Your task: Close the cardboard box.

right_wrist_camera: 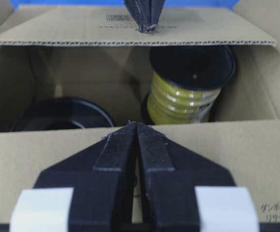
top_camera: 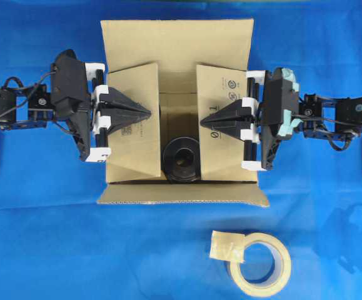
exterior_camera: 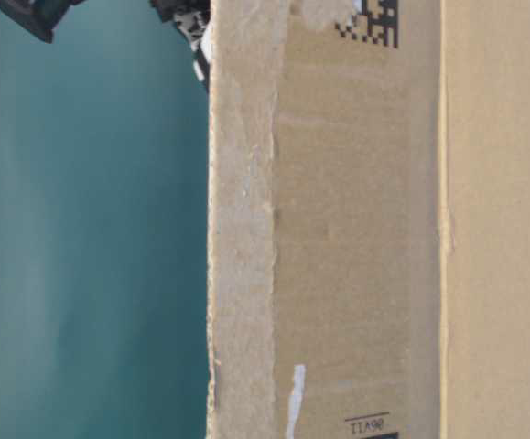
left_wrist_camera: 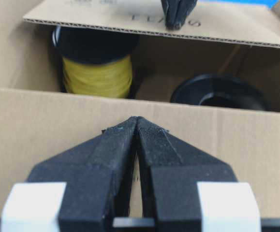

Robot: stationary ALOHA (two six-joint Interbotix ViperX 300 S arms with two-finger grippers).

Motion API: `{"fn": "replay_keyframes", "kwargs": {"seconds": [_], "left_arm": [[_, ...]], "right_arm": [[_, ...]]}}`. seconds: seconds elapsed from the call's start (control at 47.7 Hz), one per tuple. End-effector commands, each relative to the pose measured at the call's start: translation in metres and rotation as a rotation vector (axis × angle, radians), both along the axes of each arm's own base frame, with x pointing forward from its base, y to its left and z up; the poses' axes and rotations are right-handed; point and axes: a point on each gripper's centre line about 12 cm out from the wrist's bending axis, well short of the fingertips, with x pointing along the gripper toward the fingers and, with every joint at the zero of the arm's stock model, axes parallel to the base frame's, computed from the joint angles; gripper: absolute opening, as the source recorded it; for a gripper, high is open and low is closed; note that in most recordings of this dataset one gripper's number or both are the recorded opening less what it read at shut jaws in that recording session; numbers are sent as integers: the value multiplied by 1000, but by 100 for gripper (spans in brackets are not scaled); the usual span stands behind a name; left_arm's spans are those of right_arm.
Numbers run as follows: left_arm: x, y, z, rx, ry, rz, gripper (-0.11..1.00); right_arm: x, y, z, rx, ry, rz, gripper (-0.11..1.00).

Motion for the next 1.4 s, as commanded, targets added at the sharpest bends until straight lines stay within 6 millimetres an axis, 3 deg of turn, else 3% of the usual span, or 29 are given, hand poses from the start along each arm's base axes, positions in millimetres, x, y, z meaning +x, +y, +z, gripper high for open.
{"fn": "replay_keyframes", "kwargs": {"seconds": [0.0,0.23,0.419,1.048,1.383], "left_arm": [[5,1,-2,-2,0,3,0],[15,1,-19,-17,38,5,0],[25,3,-14,-7,16,7,0],[78,75,20,102,-98,142,0],[90,80,17,127,-93,140,0]], "right_arm": [[3,-1,-1,6,-5,-6,0],[5,-2,-12,19,18,-21,0],[6,-2,-11,17,6,-22,0],[7,3,-9,14,-8,-7,0],[7,4,-9,14,-9,-6,0]]}}
